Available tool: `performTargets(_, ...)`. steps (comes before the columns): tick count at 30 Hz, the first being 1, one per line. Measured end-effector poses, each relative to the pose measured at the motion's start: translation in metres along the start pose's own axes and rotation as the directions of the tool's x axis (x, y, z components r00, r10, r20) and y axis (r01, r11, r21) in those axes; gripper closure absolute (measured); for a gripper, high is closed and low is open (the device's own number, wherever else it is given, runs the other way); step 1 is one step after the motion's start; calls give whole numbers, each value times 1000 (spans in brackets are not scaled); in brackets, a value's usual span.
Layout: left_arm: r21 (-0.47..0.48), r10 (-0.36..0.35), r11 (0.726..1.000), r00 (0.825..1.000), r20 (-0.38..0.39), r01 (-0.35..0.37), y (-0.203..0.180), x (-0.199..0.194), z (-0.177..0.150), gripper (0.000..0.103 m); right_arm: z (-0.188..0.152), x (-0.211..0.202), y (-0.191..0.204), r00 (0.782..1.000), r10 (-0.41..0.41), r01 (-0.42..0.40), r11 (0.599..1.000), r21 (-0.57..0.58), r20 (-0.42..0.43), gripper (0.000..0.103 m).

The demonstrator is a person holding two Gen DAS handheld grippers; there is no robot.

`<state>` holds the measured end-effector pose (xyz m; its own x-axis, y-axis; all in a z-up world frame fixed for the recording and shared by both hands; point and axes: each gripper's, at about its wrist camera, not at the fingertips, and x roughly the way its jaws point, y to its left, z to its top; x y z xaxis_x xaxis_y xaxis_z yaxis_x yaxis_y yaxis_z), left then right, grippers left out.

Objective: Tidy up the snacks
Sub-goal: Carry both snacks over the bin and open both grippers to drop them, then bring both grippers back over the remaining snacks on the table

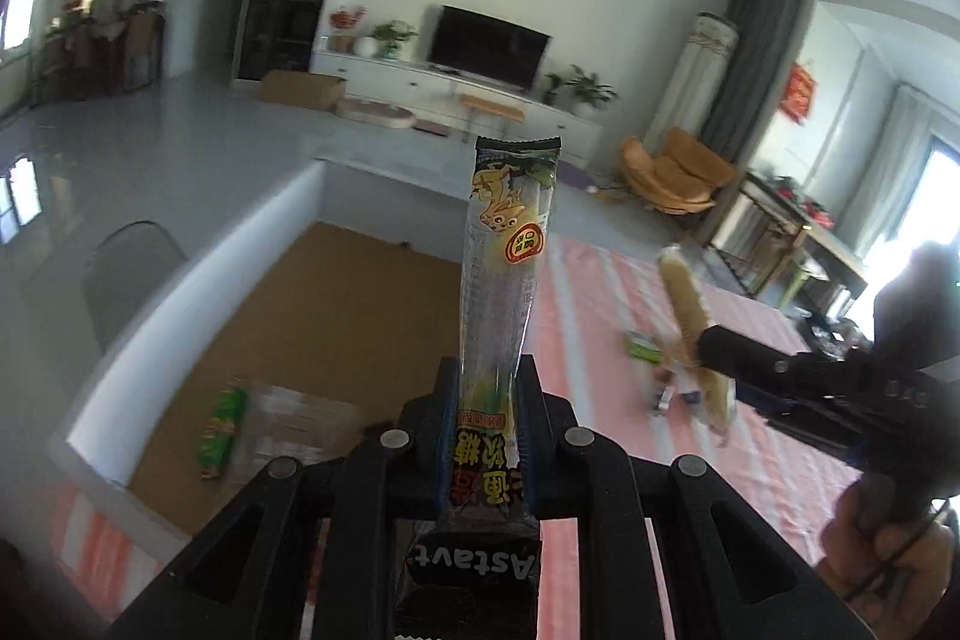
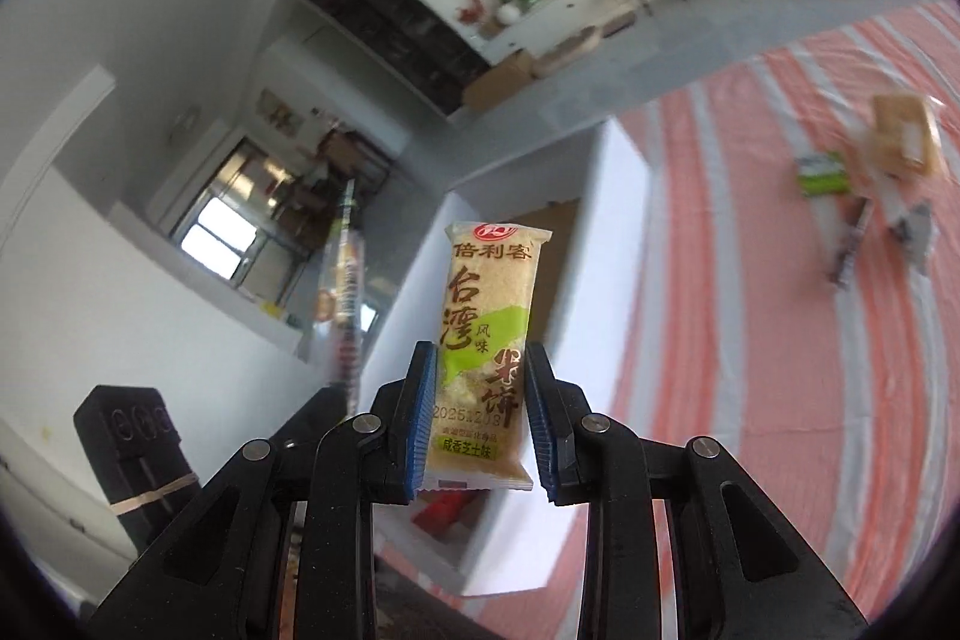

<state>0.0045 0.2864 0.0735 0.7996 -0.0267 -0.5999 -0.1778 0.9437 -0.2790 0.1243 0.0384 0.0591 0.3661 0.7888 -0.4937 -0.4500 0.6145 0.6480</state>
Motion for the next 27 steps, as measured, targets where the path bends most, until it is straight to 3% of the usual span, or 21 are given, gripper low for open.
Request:
performTargets(3, -25, 186, 982, 982, -35, -187, 39, 23, -13, 78, -7, 37, 23, 1000, -7, 4, 997, -79, -30, 67)
performTargets(5, -48, 269, 961, 960, -81, -273, 59, 41, -27, 46, -14, 50, 24, 997, -69, 64, 990, -128, -34, 33)
performTargets(7, -86, 284, 952, 954, -98, -293, 68, 48, -38, 30, -25, 43, 14, 991, -135, 132, 978, -162, -3, 32)
performTargets(10, -97, 261, 959, 962, -78, -267, 54, 57, -44, 22, -42, 24, -20, 956, -289, 291, 931, -220, 41, 32)
performTargets(12, -70, 222, 971, 973, -71, -227, 28, 60, -44, 22, -52, 8, -56, 903, -422, 428, 872, -238, 76, 31)
performTargets(14, -38, 160, 986, 985, -68, -163, 4, 64, -42, 21, -64, -8, -98, 822, -558, 567, 788, -238, 112, 31)
performTargets(18, 54, 6, 999, 997, -74, -2, -59, 66, -50, 14, -91, -48, -183, 600, -790, 797, 576, -182, 126, 32)
performTargets(20, 119, -59, 990, 992, -110, 72, -95, 74, -61, 12, -103, -73, -217, 506, -856, 861, 494, -125, 106, 32)
performTargets(22, 167, -111, 976, 979, -168, 140, -127, 85, -73, 12, -114, -97, -239, 452, -887, 892, 448, -58, 93, 32)
performTargets(24, 209, -141, 961, 969, -205, 184, -154, 99, -87, 12, -120, -117, -252, 415, -906, 910, 416, -7, 87, 32)
performTargets(25, 232, -139, 954, 965, -220, 191, -169, 109, -92, 12, -120, -125, -255, 402, -912, 914, 405, 23, 82, 32)
performTargets(27, 270, -129, 942, 959, -252, 198, -190, 129, -105, 12, -118, -137, -263, 410, -909, 904, 416, 96, 75, 32)
